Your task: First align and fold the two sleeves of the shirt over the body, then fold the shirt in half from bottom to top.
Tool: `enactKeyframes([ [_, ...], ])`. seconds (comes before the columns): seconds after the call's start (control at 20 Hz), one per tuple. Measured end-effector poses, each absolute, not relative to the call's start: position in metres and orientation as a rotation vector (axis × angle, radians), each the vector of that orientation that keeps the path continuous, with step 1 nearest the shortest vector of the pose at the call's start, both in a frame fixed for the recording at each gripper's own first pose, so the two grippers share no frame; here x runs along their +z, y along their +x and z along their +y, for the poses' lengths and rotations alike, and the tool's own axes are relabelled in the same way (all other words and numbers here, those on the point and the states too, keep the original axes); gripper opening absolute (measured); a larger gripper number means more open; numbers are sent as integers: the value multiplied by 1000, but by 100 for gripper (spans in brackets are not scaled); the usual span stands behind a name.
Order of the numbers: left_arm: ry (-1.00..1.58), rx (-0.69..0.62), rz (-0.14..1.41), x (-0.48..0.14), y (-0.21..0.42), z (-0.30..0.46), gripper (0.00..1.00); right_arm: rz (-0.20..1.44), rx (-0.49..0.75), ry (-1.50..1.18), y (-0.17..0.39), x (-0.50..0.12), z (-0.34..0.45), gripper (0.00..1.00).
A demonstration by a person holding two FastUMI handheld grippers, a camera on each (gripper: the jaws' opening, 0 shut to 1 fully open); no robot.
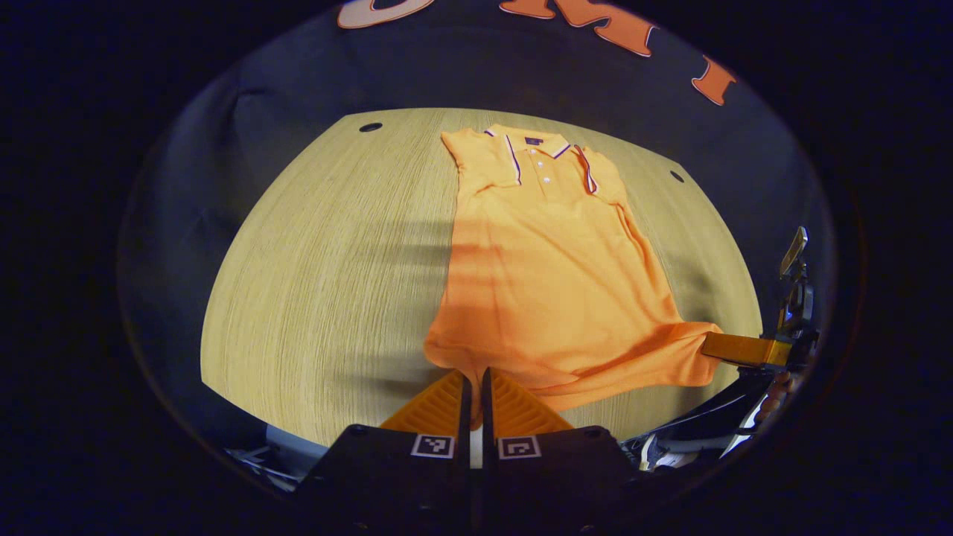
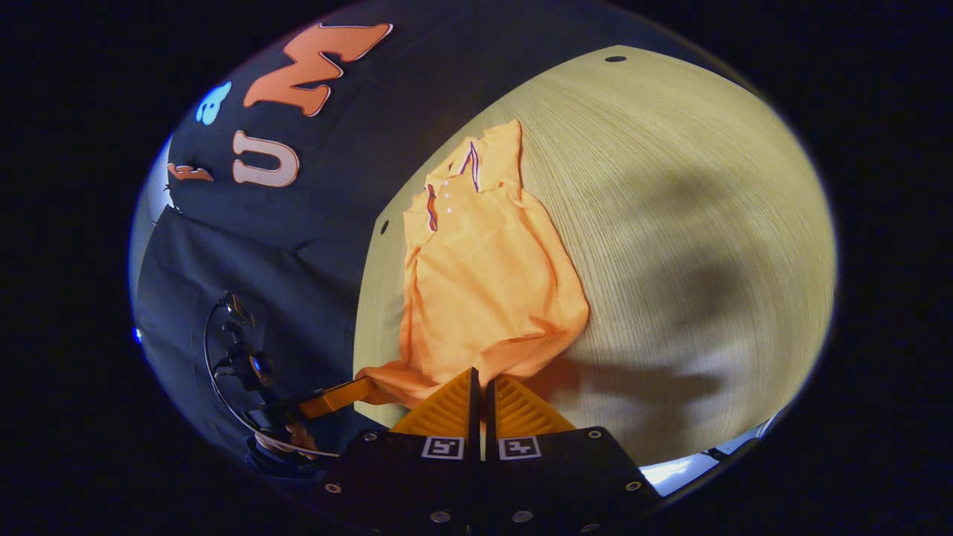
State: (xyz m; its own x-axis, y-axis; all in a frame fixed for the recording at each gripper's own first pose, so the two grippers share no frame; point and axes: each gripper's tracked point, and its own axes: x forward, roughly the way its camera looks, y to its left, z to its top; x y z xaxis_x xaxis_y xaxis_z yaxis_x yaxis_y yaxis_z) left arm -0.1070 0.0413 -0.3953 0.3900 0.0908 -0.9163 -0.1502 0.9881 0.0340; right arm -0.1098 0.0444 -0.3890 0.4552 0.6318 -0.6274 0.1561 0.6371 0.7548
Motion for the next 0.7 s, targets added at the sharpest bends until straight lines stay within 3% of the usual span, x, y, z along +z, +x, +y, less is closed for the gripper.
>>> enactKeyframes([
  [0.7, -92, 80, 1006, -356, 37, 55, 7, 927, 317, 869, 19, -338, 40, 3],
])
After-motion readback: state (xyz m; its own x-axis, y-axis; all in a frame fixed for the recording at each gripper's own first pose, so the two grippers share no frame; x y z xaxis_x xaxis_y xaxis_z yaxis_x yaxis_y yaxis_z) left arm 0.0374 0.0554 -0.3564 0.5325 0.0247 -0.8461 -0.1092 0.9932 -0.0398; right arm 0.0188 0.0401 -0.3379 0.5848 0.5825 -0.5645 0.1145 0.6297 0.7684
